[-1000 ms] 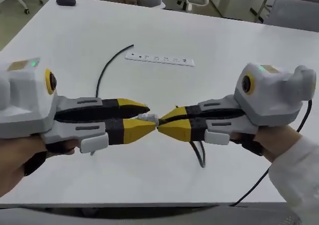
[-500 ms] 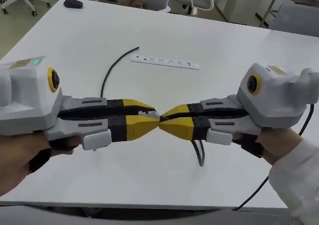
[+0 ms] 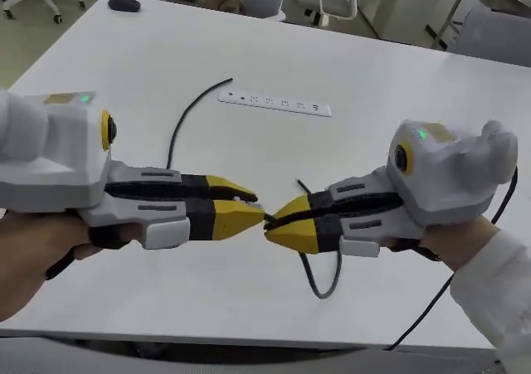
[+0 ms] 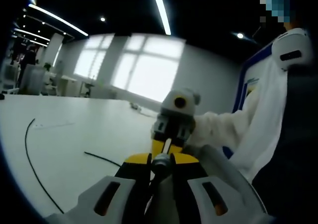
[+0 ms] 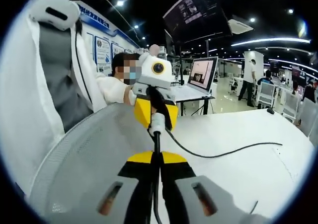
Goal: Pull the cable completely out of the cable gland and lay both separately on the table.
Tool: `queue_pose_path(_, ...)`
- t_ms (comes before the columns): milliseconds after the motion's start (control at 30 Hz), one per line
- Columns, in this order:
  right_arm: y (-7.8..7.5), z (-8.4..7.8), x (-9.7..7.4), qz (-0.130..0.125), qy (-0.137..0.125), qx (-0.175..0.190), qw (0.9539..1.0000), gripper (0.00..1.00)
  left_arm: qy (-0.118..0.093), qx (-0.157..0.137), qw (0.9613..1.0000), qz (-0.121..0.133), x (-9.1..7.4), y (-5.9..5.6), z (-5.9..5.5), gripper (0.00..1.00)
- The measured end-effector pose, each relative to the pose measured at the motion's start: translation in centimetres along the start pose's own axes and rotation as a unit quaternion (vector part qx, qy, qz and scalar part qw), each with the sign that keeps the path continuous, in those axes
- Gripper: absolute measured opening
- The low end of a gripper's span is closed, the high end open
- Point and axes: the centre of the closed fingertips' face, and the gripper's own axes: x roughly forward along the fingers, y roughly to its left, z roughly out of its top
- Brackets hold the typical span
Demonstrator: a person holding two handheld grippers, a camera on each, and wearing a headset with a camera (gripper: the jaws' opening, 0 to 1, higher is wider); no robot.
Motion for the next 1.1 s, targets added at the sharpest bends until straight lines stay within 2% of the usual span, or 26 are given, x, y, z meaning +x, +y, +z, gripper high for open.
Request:
queue_pose_path(67, -0.6, -0.7, -0.3, -0.014, 0.013, -0.022, 0.9996, 0.03, -0.001, 0.001, 1.0000, 0.007, -0.1, 0.3, 0.0, 0.17)
queue_pose_path(200, -1.2, -2.2, -0.5, -0.024, 0.037, -0.026, 0.9987, 0.03, 0.001, -0.020, 0.9996, 0.018, -0.3, 1.1, -0.3, 0.17)
queue_pose_path(333, -1.5, -3.2, -0.5, -0.028, 0.050, -0.029, 0.9979, 0.03, 0.005, -0.016, 0.9997, 0.020, -0.3, 1.2, -0.4, 0.17)
queue_pose_path(600, -1.8, -3.5, -0.7, -0.028, 0.041, -0.024, 0.9985, 0.03, -0.001, -0.003, 0.9998, 0.019, -0.5, 1.2, -0.2, 0.17)
queue_pose_path(867, -2.3, -4.7, -1.2, -0.038, 0.046, -0.011, 0.9981, 0.03, -0.005, -0.003, 0.9997, 0.022, -0.8, 1.3, -0.1, 0.17)
queue_pose_path(967, -2.5, -5.5, -1.3, -0.044, 0.053, 0.003, 0.9976, 0.04, -0.004, -0.003, 0.9997, 0.025, -0.8, 1.4, -0.1, 0.17)
queue_pose_path(1100, -2.9, -5.5, -1.7, -0.058, 0.055, 0.033, 0.9962, 0.06, 0.001, 0.002, 0.9997, 0.026, -0.8, 1.5, -0.3, 0.17)
